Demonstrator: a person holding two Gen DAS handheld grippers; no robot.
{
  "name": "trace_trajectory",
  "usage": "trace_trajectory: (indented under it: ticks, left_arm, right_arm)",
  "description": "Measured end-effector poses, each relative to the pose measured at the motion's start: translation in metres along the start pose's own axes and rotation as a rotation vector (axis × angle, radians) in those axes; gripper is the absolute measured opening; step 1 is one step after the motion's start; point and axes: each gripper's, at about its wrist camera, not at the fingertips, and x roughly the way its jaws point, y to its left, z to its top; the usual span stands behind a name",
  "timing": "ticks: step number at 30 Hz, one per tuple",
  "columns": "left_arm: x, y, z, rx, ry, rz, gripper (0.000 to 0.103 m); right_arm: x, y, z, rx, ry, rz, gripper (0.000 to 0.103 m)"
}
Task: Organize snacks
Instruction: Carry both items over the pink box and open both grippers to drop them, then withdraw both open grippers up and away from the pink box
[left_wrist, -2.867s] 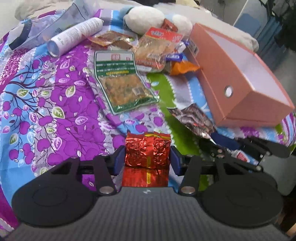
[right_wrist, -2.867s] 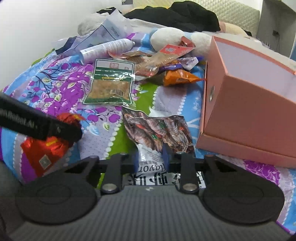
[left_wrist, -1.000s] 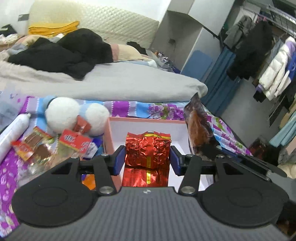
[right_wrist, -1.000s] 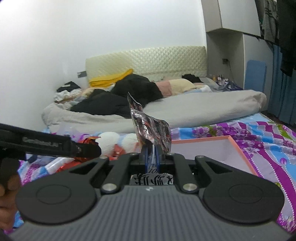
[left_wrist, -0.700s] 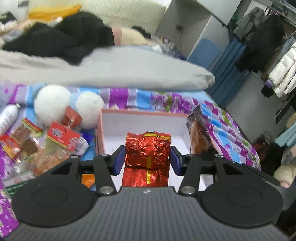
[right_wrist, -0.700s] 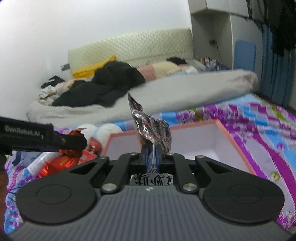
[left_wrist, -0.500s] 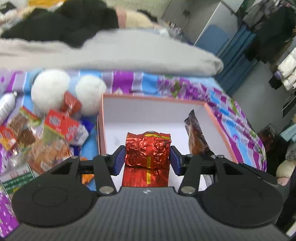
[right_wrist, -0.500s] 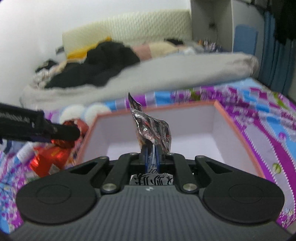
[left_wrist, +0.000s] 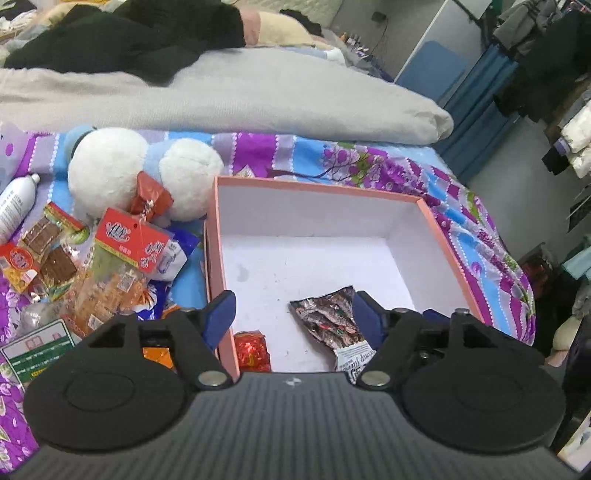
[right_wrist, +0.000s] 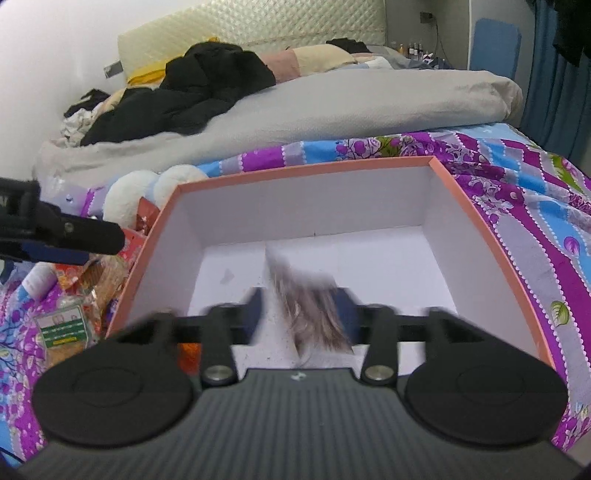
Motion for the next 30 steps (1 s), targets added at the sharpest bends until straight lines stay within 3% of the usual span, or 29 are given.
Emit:
trace_trajectory:
  ticks: [8, 19, 30]
  left_arm:
    - [-0.039, -0.006, -0.009, 0.055, -0.082, -0.009, 0.074]
    - [-0.116, -0.007, -0.035, 0.129, -0.242, 0.005, 0.074]
    - [-0.170, 0.018, -0.082, 0.120, -0.294, 0.021, 0.074]
  right_arm:
    - [-0.023, 0.003, 0.002, 0.001, -0.062, 0.001, 0.053]
    - [-0.083, 0.035, -0.002, -0.022, -0.205, 0.055, 0.053]
    - [-0.128, 0.074, -0.023, -0.041, -0.295, 0.118, 0.053]
